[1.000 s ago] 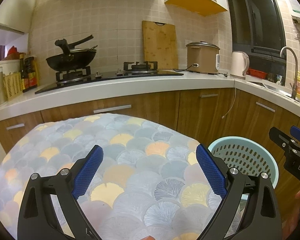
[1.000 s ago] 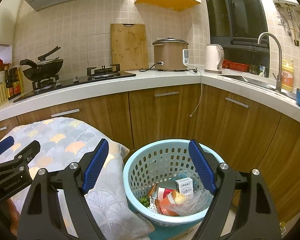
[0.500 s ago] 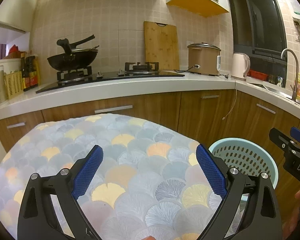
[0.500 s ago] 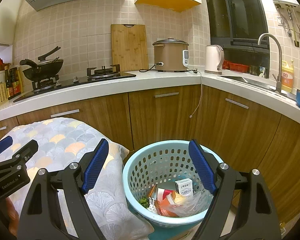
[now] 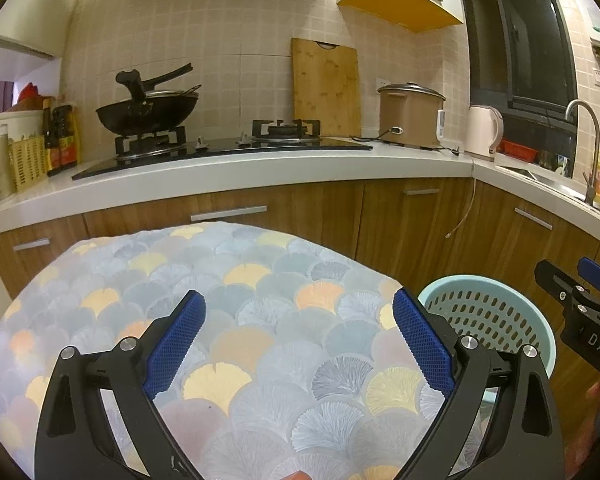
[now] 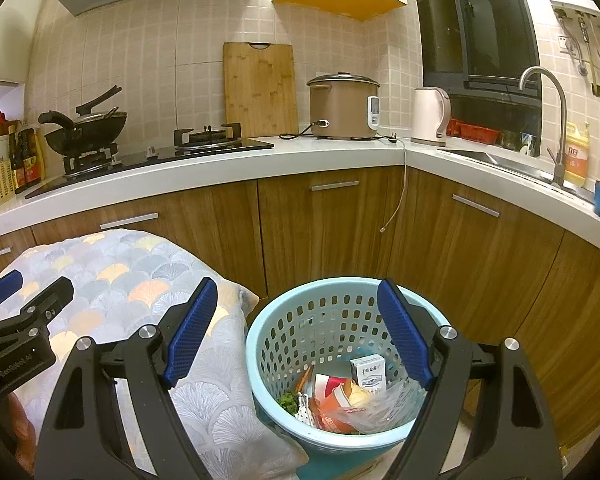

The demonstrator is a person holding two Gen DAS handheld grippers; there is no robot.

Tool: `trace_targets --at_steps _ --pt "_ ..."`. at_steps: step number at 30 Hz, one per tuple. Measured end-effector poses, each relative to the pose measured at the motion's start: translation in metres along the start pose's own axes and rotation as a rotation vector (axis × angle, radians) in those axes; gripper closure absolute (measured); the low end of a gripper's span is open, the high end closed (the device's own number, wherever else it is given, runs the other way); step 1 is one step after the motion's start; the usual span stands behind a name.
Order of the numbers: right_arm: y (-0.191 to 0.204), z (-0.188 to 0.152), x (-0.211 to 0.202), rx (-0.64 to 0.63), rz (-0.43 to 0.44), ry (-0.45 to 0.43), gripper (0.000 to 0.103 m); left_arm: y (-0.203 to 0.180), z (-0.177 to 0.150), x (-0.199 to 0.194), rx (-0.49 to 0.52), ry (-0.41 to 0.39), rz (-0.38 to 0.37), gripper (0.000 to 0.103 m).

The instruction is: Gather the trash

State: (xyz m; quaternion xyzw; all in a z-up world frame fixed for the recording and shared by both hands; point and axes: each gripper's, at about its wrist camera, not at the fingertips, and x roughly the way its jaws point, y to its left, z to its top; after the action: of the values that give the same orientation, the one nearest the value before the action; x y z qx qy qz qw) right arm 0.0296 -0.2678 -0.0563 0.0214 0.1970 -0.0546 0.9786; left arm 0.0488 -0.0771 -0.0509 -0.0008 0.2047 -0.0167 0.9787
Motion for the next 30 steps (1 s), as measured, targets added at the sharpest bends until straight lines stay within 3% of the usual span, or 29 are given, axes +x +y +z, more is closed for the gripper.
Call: trace_targets --at_steps 30 --pt "0.0023 -0.0030 0.0063 -0.005 0.008 0.024 0.025 0.0059 0.0008 0.0021 -0.016 0.010 0.017 0.010"
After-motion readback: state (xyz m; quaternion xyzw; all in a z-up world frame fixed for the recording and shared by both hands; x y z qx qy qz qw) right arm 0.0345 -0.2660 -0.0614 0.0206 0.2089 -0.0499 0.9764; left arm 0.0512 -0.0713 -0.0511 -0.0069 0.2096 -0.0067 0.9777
